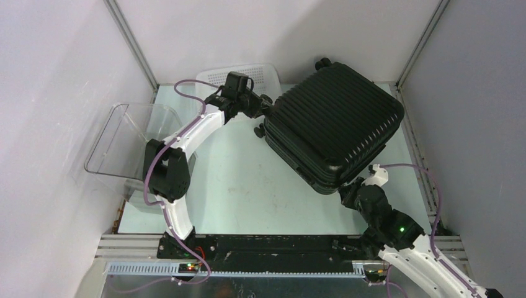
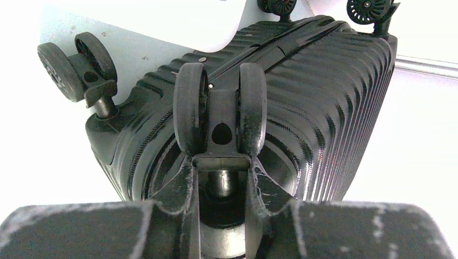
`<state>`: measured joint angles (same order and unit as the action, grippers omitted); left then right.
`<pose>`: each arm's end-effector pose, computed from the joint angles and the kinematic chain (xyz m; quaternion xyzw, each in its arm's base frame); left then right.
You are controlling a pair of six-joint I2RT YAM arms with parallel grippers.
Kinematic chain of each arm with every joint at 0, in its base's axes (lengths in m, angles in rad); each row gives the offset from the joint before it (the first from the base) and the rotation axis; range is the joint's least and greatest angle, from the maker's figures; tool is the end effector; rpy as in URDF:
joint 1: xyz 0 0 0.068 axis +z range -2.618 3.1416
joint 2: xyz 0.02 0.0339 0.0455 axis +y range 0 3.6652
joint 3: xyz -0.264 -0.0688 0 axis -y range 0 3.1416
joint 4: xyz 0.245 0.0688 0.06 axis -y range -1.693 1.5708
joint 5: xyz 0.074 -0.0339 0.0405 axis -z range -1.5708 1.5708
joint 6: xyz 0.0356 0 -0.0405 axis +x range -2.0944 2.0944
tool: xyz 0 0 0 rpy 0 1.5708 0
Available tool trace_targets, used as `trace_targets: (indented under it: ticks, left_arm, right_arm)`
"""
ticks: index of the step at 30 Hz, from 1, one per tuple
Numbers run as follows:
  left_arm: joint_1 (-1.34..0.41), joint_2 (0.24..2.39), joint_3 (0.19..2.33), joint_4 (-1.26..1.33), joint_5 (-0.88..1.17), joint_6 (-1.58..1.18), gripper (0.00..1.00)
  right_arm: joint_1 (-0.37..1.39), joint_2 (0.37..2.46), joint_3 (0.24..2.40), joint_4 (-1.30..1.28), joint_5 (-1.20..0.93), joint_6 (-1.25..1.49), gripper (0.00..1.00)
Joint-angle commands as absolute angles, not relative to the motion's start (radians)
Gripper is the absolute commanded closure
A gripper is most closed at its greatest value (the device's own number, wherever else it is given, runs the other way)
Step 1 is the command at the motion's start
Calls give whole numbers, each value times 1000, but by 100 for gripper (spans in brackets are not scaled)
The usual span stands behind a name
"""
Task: Open, take out, and arrange the luggage
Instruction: Adjust the luggage at the center of the board.
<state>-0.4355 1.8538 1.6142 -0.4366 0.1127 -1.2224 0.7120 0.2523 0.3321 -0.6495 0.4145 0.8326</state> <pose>0.3893 -0.1856 0.2987 -0.3226 0.8407 -0.3527 0.2543 0.0802 0.0503 0.2013 0.1503 0.8510 0.1984 0.4624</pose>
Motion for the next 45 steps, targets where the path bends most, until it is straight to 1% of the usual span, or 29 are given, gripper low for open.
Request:
trace_targets:
  ticks: [1,5,9,12,17,20,25,27,28,29,30,31,32,33,34,35,36,38,43,45]
  left_arm:
    - [-428,1852,1655,-455,104,-1105,96]
    - [-435,1860,1676,-452,113,-1080,96]
    - [-459,1877,1705,-446,124,-1042,94]
    - [-478,1887,1697,-385,157,-1050,93]
    - [-541,1925,1716,-290,188,-1053,92]
    - [-582,1962,1744,-233,216,-1073,92]
    - [-615,2027,1800,-167,238,-1070,90]
    - [-616,2030,1804,-113,248,-1055,86]
    - [-617,2021,1809,-96,245,-1029,78]
    - [-617,2013,1814,-71,241,-1010,74]
    - [-618,1998,1834,-69,231,-968,62]
    - [-618,1992,1850,-91,224,-942,56]
    - [-618,1981,1888,-135,213,-886,45]
    - [-618,1977,1911,-166,198,-858,38]
    - [-617,1970,1955,-225,192,-804,17]
    - [-617,1964,1971,-247,186,-780,9]
    - [-617,1954,1992,-281,184,-738,3]
    - [-617,1941,2003,-337,175,-705,1]
    - [-618,1873,2011,-476,99,-628,0]
    - [-618,1840,2019,-552,32,-594,0]
  right_arm:
    - [707,285,414,-770,607,897,100]
    - [706,277,434,-780,673,926,100]
    - [708,299,456,-886,699,1059,100]
    - [727,310,458,-975,701,1179,100]
    - [791,312,463,-1045,731,1300,100]
    - [839,308,476,-1058,754,1353,100]
    - [892,327,485,-975,749,1316,100]
    - [902,355,485,-970,744,1332,100]
    - [908,376,486,-970,745,1337,100]
    - [913,387,485,-968,748,1349,100]
    - [920,403,485,-967,751,1354,100]
    - [925,408,485,-966,752,1367,100]
    - [928,415,485,-965,753,1374,100]
    - [932,417,485,-962,752,1380,100]
    - [933,419,485,-959,751,1380,100]
    - [937,419,485,-953,751,1375,100]
    - [938,416,485,-952,749,1375,100]
    - [942,407,485,-960,746,1381,100]
    - [946,368,485,-1055,728,1457,100]
    - [944,344,485,-1139,719,1579,100]
